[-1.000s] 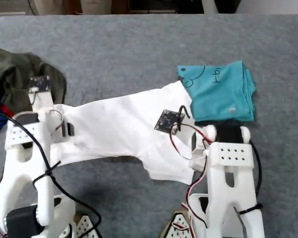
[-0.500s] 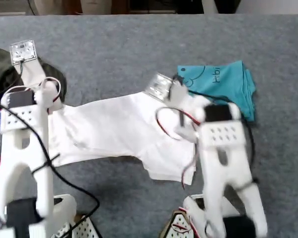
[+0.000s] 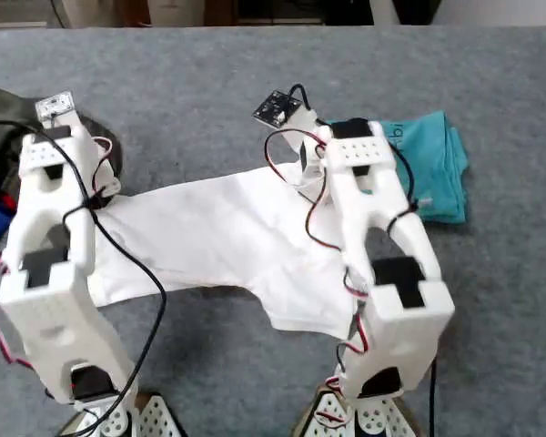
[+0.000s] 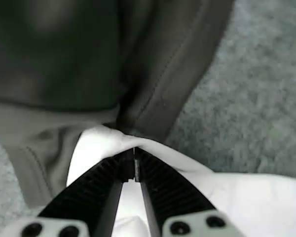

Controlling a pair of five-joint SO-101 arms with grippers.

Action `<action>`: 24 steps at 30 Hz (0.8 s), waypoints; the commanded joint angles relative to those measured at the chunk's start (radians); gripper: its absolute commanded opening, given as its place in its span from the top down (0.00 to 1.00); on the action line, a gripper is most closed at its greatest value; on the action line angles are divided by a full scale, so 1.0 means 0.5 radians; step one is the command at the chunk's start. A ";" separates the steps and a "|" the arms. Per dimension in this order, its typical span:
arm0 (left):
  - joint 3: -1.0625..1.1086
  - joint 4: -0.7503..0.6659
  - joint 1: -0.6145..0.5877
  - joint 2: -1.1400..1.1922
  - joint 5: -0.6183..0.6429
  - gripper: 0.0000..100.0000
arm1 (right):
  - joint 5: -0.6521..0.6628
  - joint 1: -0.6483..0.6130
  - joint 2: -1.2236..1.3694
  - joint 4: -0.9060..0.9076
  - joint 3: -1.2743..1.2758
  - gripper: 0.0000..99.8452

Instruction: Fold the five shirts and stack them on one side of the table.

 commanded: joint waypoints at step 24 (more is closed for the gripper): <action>-2.252 1.016 -0.064 0.772 0.046 0.98 | 0.037 0.084 -0.324 0.374 -0.542 1.00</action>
